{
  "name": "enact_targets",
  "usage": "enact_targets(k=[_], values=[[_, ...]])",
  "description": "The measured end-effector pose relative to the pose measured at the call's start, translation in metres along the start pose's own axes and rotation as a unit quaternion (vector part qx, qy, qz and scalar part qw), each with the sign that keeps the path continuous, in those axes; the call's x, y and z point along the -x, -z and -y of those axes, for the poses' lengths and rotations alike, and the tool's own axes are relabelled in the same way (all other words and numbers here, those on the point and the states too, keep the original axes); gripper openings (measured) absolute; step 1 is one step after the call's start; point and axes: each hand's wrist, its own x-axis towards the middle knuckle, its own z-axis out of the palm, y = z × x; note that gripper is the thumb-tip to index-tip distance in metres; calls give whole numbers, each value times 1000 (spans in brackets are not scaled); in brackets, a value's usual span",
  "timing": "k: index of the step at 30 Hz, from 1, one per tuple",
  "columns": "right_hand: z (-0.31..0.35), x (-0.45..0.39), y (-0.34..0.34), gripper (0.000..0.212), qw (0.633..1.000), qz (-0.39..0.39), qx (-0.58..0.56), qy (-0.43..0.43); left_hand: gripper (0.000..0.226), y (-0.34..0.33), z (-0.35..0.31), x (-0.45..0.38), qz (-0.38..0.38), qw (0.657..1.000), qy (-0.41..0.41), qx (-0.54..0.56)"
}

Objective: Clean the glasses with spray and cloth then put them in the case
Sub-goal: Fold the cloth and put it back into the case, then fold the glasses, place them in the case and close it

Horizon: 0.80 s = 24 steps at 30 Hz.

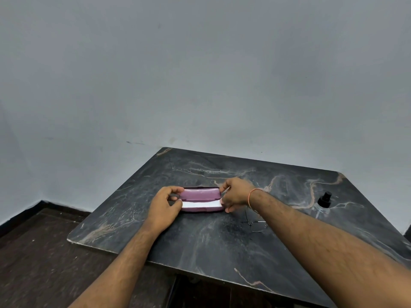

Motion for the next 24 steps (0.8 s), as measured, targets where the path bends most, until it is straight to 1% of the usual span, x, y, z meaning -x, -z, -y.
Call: enact_targets(k=[3,5,6,8,11,12,14,16,17,21,24], values=[[-2,13,6,25,999,-30,-9,22,47,0,-3,2,-12,1000,-7,-14],[-8,25,7,20,995,-78,-22,55,45,1,-3,3,-13,999,-20,-29],[-14,33,8,17,990,-112,-22,81,41,0,-3,4,-17,998,-31,-44],[-31,53,10,14,969,-200,-6,142,30,-2,-2,7,-38,993,-68,-92],[-65,93,11,15,932,-295,-10,210,31,-4,-7,16,-62,976,-135,-159],[-79,106,10,15,920,-319,-12,225,32,-4,-10,20,-59,969,-161,-176],[-109,133,8,17,904,-358,16,234,39,-6,-18,31,-24,953,-210,-215],[-137,155,4,21,900,-371,79,213,48,-8,-26,40,24,937,-240,-253],[-151,164,2,26,905,-363,108,193,53,-11,-30,45,47,932,-244,-264],[-186,186,-4,60,937,-286,181,88,73,-23,-42,72,127,920,-245,-278],[-190,191,-6,75,946,-250,204,30,84,-36,-51,92,203,903,-246,-288]])
